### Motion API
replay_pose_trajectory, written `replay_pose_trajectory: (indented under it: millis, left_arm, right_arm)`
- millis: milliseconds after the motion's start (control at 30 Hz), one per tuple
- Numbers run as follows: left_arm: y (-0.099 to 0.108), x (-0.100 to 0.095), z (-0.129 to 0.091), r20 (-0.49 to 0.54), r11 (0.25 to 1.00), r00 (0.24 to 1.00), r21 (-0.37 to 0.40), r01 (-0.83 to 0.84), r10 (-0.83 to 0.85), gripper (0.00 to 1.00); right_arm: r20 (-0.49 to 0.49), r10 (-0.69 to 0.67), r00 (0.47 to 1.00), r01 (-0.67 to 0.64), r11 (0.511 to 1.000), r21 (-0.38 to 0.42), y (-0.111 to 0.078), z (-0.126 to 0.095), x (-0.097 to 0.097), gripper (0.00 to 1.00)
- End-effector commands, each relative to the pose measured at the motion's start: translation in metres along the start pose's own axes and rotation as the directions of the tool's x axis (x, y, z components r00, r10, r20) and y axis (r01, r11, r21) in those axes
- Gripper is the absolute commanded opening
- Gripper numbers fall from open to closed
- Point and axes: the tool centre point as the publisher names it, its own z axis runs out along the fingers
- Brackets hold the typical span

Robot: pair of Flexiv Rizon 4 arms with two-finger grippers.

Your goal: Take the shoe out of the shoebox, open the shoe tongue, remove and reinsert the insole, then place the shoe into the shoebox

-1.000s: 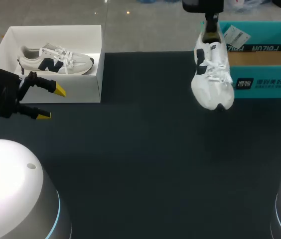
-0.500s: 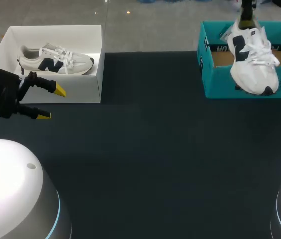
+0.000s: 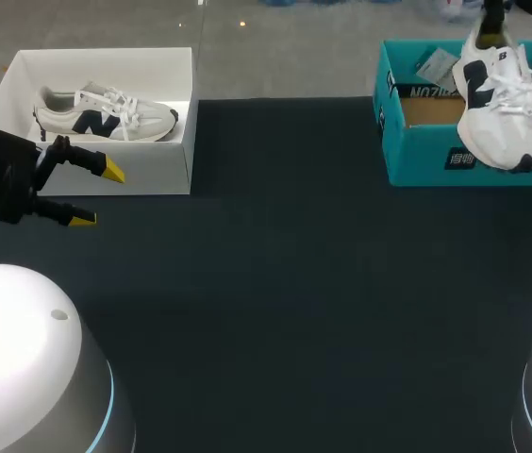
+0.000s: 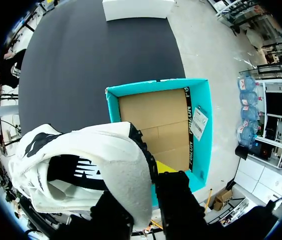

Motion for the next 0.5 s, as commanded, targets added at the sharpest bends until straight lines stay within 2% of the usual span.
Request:
replay_pose_trajectory:
  millis: [33,300,400,500]
  left_arm:
    - [0.0,-0.001,0.0,-0.005,1.0,1.0,-0.001,0.001,-0.001,1.0]
    - [0.0,-0.001,0.0,-0.005,1.0,1.0,-0.001,0.001,-0.001,1.0]
    - [0.0,-0.001,0.0,-0.005,1.0,1.0,-0.001,0.001,-0.001,1.0]
    - [0.0,-0.001,0.0,-0.005,1.0,1.0,-0.001,0.001,-0.001,1.0]
  right_arm:
    - [-0.002,0.0,1.0,0.0,1.0,0.001,0.0,-0.002,-0.001,0.0]
    - [-0.002,0.0,1.0,0.0,1.0,0.001,0.0,-0.002,-0.001,0.0]
    - [-0.022,-0.004,1.0,0.003,1.0,-0.006,-0.023,0.008,-0.019,0.0]
    - [-0.064,-0.003,0.998,-0.001,0.998,-0.056,-0.048,0.017,-0.039,0.0]
